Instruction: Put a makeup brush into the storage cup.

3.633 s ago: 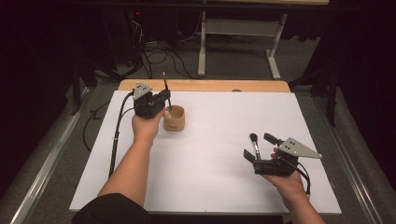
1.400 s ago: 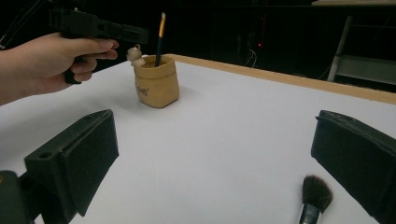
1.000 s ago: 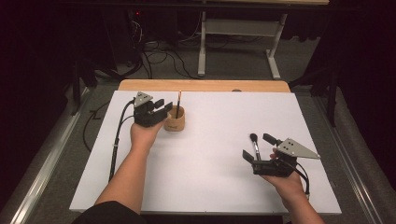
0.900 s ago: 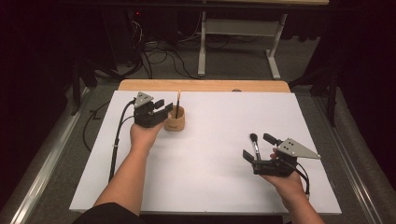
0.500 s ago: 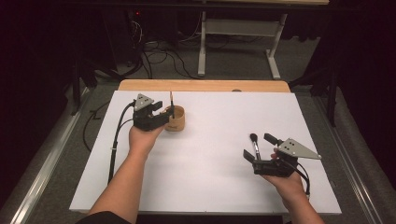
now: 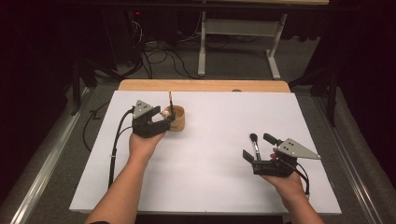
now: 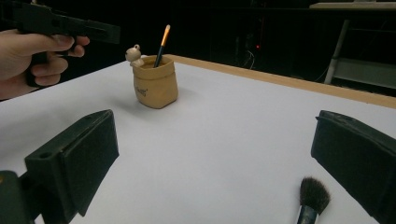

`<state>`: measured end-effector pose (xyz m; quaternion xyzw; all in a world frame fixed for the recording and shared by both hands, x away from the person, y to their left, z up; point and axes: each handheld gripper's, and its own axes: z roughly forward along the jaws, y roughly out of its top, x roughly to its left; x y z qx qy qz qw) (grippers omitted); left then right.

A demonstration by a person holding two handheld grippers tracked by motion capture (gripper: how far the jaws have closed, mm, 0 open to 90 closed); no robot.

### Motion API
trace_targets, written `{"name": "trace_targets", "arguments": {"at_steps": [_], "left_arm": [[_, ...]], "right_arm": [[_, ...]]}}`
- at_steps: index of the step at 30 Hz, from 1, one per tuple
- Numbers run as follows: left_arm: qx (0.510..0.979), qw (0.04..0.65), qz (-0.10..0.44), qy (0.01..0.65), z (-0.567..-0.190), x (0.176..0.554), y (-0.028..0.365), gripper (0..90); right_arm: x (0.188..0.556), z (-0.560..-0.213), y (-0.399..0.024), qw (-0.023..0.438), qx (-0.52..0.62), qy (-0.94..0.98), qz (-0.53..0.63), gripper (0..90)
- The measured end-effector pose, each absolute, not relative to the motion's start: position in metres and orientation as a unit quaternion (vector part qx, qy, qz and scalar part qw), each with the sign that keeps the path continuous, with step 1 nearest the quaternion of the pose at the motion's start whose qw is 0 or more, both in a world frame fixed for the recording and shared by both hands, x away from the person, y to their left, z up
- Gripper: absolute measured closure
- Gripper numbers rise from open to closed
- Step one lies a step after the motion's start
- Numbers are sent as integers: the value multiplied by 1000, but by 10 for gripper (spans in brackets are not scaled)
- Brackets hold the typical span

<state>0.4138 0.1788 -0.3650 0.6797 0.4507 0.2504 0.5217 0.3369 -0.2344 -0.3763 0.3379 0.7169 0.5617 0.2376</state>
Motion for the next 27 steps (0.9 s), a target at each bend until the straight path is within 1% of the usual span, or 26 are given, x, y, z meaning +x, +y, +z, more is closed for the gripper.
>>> {"name": "trace_targets", "arguments": {"at_steps": [1, 4, 9, 12, 18, 20, 24, 27], "left_arm": [[681, 521, 251, 449, -365, 413, 179, 288], [678, 532, 250, 442, -364, 409, 181, 284], [674, 540, 250, 438, -360, 403, 183, 236], [676, 535, 251, 440, -360, 399, 184, 222], [680, 532, 253, 437, -364, 391, 186, 165], [681, 534, 248, 435, -366, 389, 186, 163], [682, 534, 254, 430, -368, 385, 185, 148], [684, 533, 250, 431, -369, 382, 184, 113]], "right_arm": [[337, -376, -234, 238, 336, 718, 562, 22], [337, -376, -234, 238, 336, 718, 562, 22], [337, -377, -234, 238, 336, 718, 561, 22], [337, -377, -234, 241, 337, 718, 560, 22], [337, -377, -234, 241, 337, 718, 559, 21], [338, -377, -234, 242, 337, 719, 558, 21], [337, -377, -233, 242, 338, 719, 557, 21], [337, -377, -234, 243, 338, 719, 556, 21]]}}
